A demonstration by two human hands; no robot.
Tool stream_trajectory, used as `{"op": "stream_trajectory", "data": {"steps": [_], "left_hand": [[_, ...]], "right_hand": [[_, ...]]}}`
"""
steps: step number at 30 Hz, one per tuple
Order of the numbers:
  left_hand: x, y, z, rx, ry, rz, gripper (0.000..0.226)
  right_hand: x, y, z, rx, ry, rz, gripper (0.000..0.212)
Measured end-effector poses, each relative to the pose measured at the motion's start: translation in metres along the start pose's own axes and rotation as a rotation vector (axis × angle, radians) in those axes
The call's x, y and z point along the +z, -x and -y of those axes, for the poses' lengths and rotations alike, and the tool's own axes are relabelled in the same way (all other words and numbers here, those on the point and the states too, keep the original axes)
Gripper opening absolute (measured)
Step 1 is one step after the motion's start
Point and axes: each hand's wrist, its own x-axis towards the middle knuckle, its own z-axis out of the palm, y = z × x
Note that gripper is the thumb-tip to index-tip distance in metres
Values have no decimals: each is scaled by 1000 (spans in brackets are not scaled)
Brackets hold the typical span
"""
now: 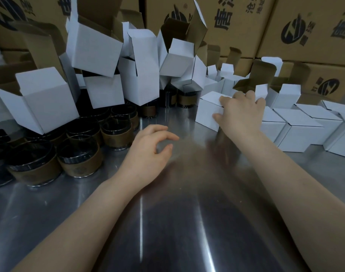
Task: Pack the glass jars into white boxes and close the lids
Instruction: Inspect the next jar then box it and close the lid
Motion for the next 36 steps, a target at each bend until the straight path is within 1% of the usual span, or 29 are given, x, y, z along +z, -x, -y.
{"op": "stream_trajectory", "data": {"steps": [4, 6, 11, 14, 16, 18, 19, 21, 23, 24, 25, 26, 27, 30, 33, 36], "left_hand": [[1, -1, 2, 2, -12, 1, 24], [1, -1, 3, 11, -23, 8, 24], [1, -2, 4, 37, -41, 25, 23], [1, -1, 4, 40, -32, 33, 23], [1, -1, 4, 48, -45, 34, 23], [1, -1, 5, 55, -59, 45, 23], [1, -1, 6, 56, -66, 51, 24], [2, -1, 7, 65, -86, 60, 26], [3, -2, 7, 89, -100, 77, 26], [3, -2, 7, 99, -97, 88, 23], [3, -1, 6, 102, -93, 96, 19], [3, -1, 6, 99, -94, 105, 16], [4, 0, 7, 90, -98, 118, 19], [5, 2, 7, 57, -130, 167, 42], [6, 4, 10, 19, -126, 187, 39], [6, 3, 12, 7, -135, 176, 41]], "right_hand": [[-1, -1, 1, 73, 20, 8, 22], [0, -1, 2, 94, 37, 15, 21], [1, -2, 4, 93, 32, -5, 32], [1, 2, 5, 82, 32, -41, 33], [-3, 6, 8, 67, -19, -130, 30], [-10, 12, 15, 7, -146, -204, 28], [-16, 15, 22, -48, -240, -207, 29], [-29, 24, 39, -172, -526, -137, 29], [-42, 34, 60, -265, -844, 7, 28], [-46, 38, 70, -296, -945, 83, 31], [-50, 41, 81, -320, -991, 158, 36], [-52, 43, 90, -342, -998, 234, 42], [-55, 43, 100, -365, -986, 308, 49], [-59, 41, 124, -431, -919, 477, 70], [-58, 39, 141, -465, -881, 535, 77], [-56, 37, 149, -472, -871, 520, 77]]}}
